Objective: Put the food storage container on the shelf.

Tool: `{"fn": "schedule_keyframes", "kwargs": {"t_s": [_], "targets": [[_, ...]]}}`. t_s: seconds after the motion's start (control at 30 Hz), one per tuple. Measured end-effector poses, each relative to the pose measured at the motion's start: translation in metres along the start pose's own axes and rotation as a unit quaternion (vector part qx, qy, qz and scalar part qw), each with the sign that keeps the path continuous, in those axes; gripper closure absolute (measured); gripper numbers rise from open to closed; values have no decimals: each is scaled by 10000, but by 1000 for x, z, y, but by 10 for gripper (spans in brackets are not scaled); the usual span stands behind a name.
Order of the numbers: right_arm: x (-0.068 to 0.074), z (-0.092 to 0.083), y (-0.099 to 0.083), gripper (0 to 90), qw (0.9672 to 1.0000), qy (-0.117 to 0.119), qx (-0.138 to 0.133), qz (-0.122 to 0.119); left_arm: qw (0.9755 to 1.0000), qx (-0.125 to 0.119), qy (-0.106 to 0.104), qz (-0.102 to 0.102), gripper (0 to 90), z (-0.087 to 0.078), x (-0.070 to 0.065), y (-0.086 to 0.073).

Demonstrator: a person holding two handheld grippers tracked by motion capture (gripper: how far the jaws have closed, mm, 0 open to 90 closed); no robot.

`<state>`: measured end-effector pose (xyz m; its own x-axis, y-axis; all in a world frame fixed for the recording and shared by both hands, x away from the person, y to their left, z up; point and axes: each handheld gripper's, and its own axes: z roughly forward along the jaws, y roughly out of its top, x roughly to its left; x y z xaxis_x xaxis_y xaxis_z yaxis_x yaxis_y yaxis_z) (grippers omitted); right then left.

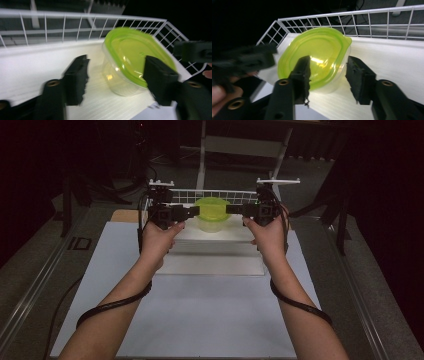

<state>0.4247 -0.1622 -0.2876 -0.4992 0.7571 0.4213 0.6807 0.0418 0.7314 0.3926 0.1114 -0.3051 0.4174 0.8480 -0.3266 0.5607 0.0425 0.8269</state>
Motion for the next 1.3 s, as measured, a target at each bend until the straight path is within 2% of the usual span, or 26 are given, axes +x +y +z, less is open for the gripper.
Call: {"fn": "schedule_keyframes", "kwargs": {"t_s": [0.03, 0.07, 0.1, 0.17, 0.2, 0.23, 0.27, 0.33, 0.37, 0.43, 0.47, 0.53, 0.63, 0.67, 0.8, 0.93, 0.97, 1.07, 1.17, 1.23, 1.27, 1.3], "targets": [[2, -3, -3, 610, 9999, -64, -7, -133, 9996, -148, -193, 119, 328, -7, -1, -3], [5, -6, -8, 682, 9997, -97, -26, -229, 9991, -229, -323, 165, 233, -12, -1, -5], [6, -8, -11, 733, 9996, -77, -29, -263, 9987, -335, -339, 152, 188, -16, -2, -8], [7, -10, -17, 844, 9995, -86, -45, -291, 9974, -592, -362, 204, 162, -26, -5, -17], [8, -10, -22, 892, 9995, -52, -15, -310, 9963, -717, -366, 305, 148, -31, -7, -22], [9, -9, -25, 897, 9994, -81, 16, -346, 9949, -872, -304, 412, 132, -34, -10, -27], [9, -8, -28, 898, 9994, -74, 49, -349, 9921, -1037, -228, 673, 109, -40, -13, -37], [9, -1, -37, 899, 9993, -35, 163, -338, 9894, -1169, -287, 808, 20, -45, -17, -50], [9, 2, -40, 899, 9993, -24, 178, -312, 9887, -1174, -297, 886, 19, -47, -19, -56], [8, 10, -46, 899, 9995, 27, 229, -237, 9868, -1278, -289, 949, 19, -52, -21, -73], [8, 14, -49, 899, 9994, 16, 235, -237, 9867, -1276, -293, 966, 19, -54, -22, -77], [8, 20, -51, 899, 9993, 17, 299, -216, 9841, -1428, -322, 1004, 19, -57, -22, -91], [7, 27, -50, 899, 9994, -15, 307, -172, 9837, -1385, -451, 1053, 19, -60, -21, -104], [6, 28, -49, 899, 9995, -38, 281, -143, 9840, -1359, -454, 1060, 19, -60, -21, -106], [5, 32, -47, 899, 9996, -48, 252, -105, 9825, -1359, -457, 1190, 19, -62, -21, -115], [4, 32, -47, 898, 9997, -26, 232, -69, 9823, -1354, -579, 1155, 19, -64, -22, -122], [4, 31, -48, 898, 9998, -2, 212, -71, 9812, -1379, -656, 1184, 19, -64, -23, -123], [7, 25, -52, 888, 9998, 76, 175, -110, 9779, -1435, -706, 1346, 19, -66, -24, -126], [10, 16, -58, 840, 9995, 180, 131, -240, 9761, -1510, -880, 1292, 19, -69, -25, -127], [13, 9, -63, 771, 9991, 258, 62, -320, 9759, -1502, -922, 1288, 19, -71, -27, -127], [14, 6, -66, 740, 9988, 342, 34, -348, 9750, -1530, -950, 1301, 19, -72, -27, -128], [16, 2, -69, 720, 9987, 329, -15, -400, 9740, -1563, -982, 1313, 19, -73, -28, -129]]}}
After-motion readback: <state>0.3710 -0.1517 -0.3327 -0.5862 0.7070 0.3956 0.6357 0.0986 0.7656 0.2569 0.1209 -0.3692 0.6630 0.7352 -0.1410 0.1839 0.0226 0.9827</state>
